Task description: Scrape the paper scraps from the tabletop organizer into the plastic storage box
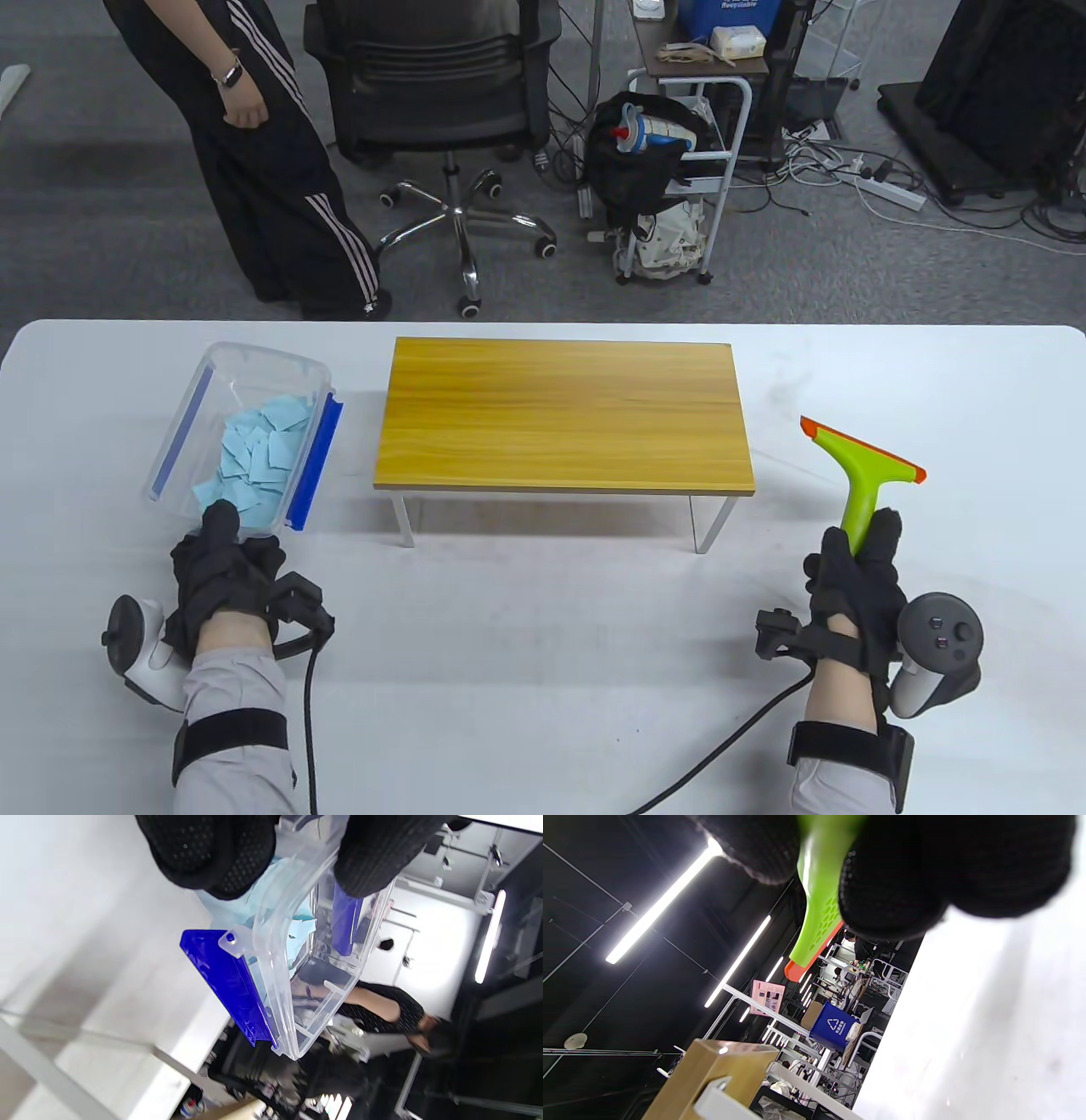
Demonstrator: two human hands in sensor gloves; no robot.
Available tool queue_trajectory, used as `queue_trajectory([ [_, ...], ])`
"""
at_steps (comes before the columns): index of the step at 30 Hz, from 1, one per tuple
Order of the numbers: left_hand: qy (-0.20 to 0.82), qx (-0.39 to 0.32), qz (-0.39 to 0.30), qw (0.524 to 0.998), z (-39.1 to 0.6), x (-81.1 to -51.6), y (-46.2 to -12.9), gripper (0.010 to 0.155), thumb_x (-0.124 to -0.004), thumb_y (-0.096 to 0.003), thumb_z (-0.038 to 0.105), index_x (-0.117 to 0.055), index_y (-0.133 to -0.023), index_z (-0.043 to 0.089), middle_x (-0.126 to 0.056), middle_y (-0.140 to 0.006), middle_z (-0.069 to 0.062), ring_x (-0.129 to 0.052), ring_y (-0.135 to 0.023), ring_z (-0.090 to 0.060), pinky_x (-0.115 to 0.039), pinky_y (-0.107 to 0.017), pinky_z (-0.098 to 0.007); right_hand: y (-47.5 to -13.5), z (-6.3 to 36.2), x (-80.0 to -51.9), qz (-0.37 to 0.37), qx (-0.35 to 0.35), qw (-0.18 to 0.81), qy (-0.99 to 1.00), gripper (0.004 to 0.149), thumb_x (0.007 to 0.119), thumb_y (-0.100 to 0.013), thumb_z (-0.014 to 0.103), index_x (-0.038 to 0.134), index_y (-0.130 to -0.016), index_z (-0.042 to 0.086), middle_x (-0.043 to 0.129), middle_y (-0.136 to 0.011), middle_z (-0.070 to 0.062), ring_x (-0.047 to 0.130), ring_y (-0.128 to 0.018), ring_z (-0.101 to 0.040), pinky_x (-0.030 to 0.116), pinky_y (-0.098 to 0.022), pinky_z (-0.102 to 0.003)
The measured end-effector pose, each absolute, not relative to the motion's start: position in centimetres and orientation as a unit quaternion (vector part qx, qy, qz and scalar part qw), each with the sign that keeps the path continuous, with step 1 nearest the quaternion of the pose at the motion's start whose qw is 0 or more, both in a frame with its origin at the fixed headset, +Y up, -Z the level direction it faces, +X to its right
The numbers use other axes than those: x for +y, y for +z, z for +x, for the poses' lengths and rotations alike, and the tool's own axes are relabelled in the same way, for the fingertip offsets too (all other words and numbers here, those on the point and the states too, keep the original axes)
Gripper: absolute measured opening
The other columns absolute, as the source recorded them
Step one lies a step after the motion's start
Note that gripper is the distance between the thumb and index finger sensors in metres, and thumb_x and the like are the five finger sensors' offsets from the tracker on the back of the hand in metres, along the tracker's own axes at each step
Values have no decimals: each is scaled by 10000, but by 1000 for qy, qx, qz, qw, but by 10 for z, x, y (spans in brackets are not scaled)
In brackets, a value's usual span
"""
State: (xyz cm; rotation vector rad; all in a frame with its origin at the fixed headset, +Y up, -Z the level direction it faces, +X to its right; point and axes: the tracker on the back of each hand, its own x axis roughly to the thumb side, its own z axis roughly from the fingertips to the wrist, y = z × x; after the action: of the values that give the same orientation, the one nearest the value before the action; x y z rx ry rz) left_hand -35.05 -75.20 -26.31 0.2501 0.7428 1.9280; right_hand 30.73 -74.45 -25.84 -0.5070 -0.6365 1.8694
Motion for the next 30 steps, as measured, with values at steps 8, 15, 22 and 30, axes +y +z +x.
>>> queue_trajectory([
  [8, 787, 369, 88, 487, -351, -784, -264, 621, -724, -667, 446, -279, -988, 157, -472, -926, -139, -762, -735, -300, -763, -562, -362, -259, 306, -745, -205, -272, 525, 780, 660, 810, -511, 266, 482, -1007, -20, 779, -757, -351, 1000, -378, -364, 893, -228, -453],
  [15, 786, 383, 69, 480, -354, -792, -261, 633, -706, -673, 426, -250, -990, 122, -438, -934, -173, -743, -759, -332, -757, -583, -386, -259, 306, -745, -203, -278, 523, 780, 657, 809, -513, 267, 483, -1007, -17, 780, -758, -350, 999, -380, -364, 893, -230, -453],
  [22, 796, 377, 38, 473, -359, -793, -253, 677, -670, -677, 416, -183, -1013, 88, -369, -991, -211, -700, -819, -385, -722, -624, -454, -259, 306, -744, -205, -277, 528, 776, 656, 808, -514, 268, 485, -1007, -20, 781, -757, -352, 1000, -379, -364, 893, -229, -453],
  [30, 781, 360, -12, 510, -361, -781, -241, 873, -585, -692, 515, 87, -1015, 60, -5, -1048, -323, -289, -987, -596, -489, -710, -645, -258, 306, -744, -202, -279, 536, 771, 651, 804, -515, 271, 491, -1005, -22, 782, -757, -351, 1000, -379, -366, 894, -228, -452],
])
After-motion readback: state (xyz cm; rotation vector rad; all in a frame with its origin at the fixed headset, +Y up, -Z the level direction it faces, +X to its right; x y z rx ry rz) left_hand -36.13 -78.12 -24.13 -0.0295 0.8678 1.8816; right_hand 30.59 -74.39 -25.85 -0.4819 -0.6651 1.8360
